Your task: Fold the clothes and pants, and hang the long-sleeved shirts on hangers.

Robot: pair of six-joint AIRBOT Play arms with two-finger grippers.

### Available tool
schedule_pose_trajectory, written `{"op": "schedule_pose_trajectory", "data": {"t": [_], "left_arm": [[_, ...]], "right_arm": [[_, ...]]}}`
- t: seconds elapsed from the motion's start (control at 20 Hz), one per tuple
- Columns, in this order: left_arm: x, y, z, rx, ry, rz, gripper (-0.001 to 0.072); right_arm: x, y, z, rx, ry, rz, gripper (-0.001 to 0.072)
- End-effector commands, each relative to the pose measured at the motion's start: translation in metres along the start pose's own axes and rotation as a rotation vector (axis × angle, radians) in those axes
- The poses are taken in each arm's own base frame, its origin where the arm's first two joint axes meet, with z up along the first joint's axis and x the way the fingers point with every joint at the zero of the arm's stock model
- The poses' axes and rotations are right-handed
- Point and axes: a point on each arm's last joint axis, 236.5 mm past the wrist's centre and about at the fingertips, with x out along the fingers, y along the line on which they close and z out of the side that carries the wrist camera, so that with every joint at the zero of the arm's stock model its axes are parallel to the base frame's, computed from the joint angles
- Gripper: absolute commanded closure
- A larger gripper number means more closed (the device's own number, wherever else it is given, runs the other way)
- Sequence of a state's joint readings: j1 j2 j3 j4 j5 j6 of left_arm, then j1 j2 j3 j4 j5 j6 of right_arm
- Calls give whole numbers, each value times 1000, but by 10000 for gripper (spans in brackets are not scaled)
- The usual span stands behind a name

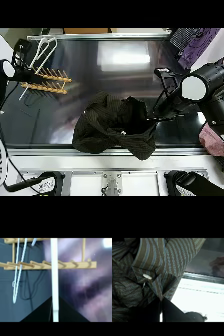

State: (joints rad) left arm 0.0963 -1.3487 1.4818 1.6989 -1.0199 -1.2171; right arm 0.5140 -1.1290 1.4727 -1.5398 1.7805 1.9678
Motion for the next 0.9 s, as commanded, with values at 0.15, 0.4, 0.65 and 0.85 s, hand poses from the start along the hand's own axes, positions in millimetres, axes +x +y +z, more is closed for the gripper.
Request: {"op": "schedule_pose_trajectory", "data": {"t": [0.15, 0.4, 0.65, 0.85], "left_arm": [[-78, -36, 19, 8, -101, -89, 696], [-130, -108, 17, 307, -228, -381, 696], [-154, -155, -13, 489, -306, -609, 693], [-147, -160, -25, 618, -339, -592, 695]], "right_arm": [[0, 0, 0, 0, 1, 0, 695], [0, 0, 0, 0, 1, 0, 695], [0, 0, 0, 0, 1, -1, 695], [0, 0, 0, 0, 1, 0, 695]]}}
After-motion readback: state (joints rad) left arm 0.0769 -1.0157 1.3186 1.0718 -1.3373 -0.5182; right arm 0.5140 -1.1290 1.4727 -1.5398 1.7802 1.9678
